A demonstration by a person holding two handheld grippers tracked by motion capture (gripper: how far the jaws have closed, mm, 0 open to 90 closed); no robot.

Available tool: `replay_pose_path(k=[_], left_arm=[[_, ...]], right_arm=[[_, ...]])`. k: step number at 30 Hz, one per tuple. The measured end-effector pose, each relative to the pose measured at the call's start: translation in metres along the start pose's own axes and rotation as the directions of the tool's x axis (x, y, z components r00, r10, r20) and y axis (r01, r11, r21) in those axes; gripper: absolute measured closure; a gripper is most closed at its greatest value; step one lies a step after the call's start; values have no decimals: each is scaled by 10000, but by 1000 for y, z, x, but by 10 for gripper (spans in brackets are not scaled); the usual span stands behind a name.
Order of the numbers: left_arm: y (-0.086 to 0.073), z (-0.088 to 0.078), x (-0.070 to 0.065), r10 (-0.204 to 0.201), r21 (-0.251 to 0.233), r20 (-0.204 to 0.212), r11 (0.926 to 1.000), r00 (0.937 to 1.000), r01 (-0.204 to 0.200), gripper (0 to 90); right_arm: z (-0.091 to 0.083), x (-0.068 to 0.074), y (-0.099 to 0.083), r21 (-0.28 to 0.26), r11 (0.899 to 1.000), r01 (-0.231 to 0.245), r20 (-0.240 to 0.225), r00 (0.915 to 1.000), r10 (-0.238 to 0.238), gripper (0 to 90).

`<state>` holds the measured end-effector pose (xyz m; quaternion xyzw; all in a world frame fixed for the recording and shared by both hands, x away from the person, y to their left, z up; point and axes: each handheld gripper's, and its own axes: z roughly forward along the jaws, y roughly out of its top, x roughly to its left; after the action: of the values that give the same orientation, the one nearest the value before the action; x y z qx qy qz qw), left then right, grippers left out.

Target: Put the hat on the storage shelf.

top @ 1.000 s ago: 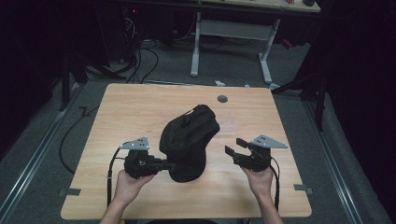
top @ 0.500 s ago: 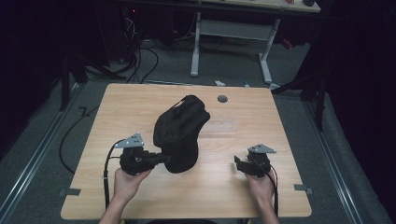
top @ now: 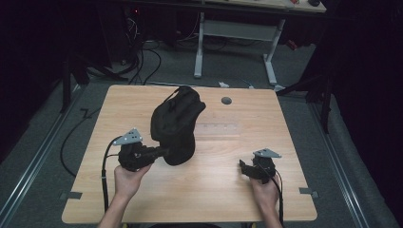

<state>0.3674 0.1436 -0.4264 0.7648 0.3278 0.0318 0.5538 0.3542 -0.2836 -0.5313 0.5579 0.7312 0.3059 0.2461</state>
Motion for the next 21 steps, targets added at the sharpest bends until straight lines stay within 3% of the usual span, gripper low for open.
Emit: replay_pose_path(k=[8, 21], left_arm=[[17, -3, 8, 110, -268, -544, 9996, 9985, -125, 861], [37, -6, 17, 293, -520, -1384, 9980, 9899, -368, 862]], right_arm=[[0, 0, 0, 0, 10000, 1, -15, 10000, -1, 296], [0, 0, 0, 5, 10000, 37, -34, 10000, -37, 296]])
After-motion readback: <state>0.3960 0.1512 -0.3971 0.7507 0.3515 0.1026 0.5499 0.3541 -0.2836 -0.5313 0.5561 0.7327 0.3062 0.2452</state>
